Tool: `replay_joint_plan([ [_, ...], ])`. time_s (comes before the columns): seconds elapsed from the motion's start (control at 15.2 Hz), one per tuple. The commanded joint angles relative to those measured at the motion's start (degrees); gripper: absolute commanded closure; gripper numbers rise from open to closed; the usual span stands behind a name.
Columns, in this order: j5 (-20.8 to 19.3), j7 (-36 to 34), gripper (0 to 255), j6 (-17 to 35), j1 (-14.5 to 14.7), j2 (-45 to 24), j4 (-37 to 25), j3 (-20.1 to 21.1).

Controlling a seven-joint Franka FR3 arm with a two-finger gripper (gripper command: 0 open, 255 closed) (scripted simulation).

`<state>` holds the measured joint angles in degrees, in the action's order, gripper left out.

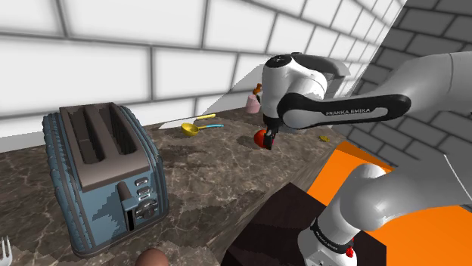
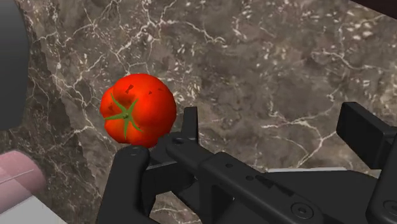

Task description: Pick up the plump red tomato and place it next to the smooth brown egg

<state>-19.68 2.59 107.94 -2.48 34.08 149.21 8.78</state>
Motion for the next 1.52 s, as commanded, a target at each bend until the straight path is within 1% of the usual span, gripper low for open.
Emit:
replay_joint_plan([
  [0.0, -5.60, -1.22, 0, 5.00, -1.76, -2.65, 2.12, 0.81],
  [0.2, -14.64, -4.77, 0, 10.91, -5.02, -7.42, 3.65, 2.55],
  [0.4, -25.55, -10.06, 0, 15.54, -9.00, -13.10, 3.85, 4.34],
  [0.53, -33.78, -14.46, 0, 17.42, -11.69, -17.32, 3.17, 5.37],
  [0.66, -41.64, -18.79, 0, 18.08, -13.82, -21.41, 2.02, 6.02],
  [1.12, -48.17, -22.18, 0, 21.38, -16.51, -25.76, 1.52, 3.88],
  [1.19, -48.72, -22.47, 0, 21.63, -16.73, -26.14, 1.44, 3.71],
  [1.45, -48.72, -22.47, 0, 21.63, -16.72, -26.14, 1.44, 3.70],
])
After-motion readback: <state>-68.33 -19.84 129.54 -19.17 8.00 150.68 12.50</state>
